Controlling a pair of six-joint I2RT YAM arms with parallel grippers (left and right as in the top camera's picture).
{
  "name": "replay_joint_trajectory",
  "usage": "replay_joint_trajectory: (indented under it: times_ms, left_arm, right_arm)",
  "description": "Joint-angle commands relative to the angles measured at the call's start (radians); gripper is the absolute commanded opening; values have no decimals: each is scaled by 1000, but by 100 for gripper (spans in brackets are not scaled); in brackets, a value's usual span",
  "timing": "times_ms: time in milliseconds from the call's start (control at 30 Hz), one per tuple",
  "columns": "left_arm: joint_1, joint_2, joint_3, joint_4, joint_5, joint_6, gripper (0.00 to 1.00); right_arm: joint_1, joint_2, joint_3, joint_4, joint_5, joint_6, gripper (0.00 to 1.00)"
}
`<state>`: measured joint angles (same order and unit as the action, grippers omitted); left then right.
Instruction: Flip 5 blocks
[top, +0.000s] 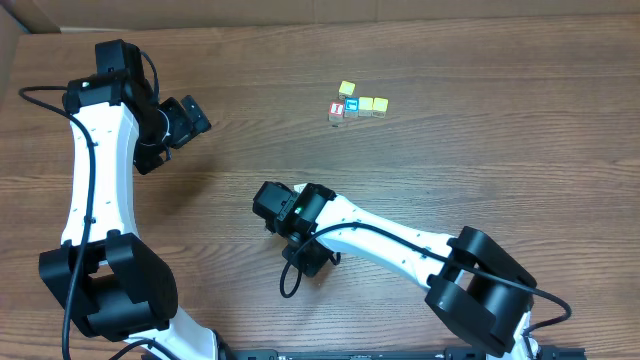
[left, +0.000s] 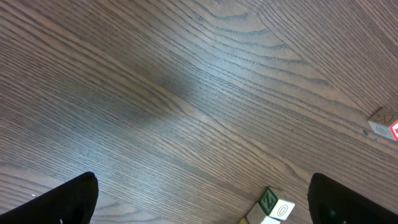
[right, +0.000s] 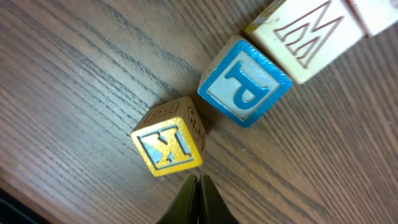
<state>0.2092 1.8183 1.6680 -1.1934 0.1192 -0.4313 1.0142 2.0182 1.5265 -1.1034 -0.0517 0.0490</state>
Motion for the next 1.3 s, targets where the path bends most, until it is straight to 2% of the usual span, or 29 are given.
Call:
replay_joint_trajectory:
  times_ms: [0,400,1267]
  left_arm:
    - [-10,9,2,-2,1,8,100]
    - [-10,9,2,-3,1,8,100]
    - [-10,9,2,-2,1,8,100]
  right_arm:
    - [-8,-43,-4,-19,5,10,4]
    - [-11,-43,-80,28,-20,50,4]
    - [-11,-43,-96,94,-24,60,4]
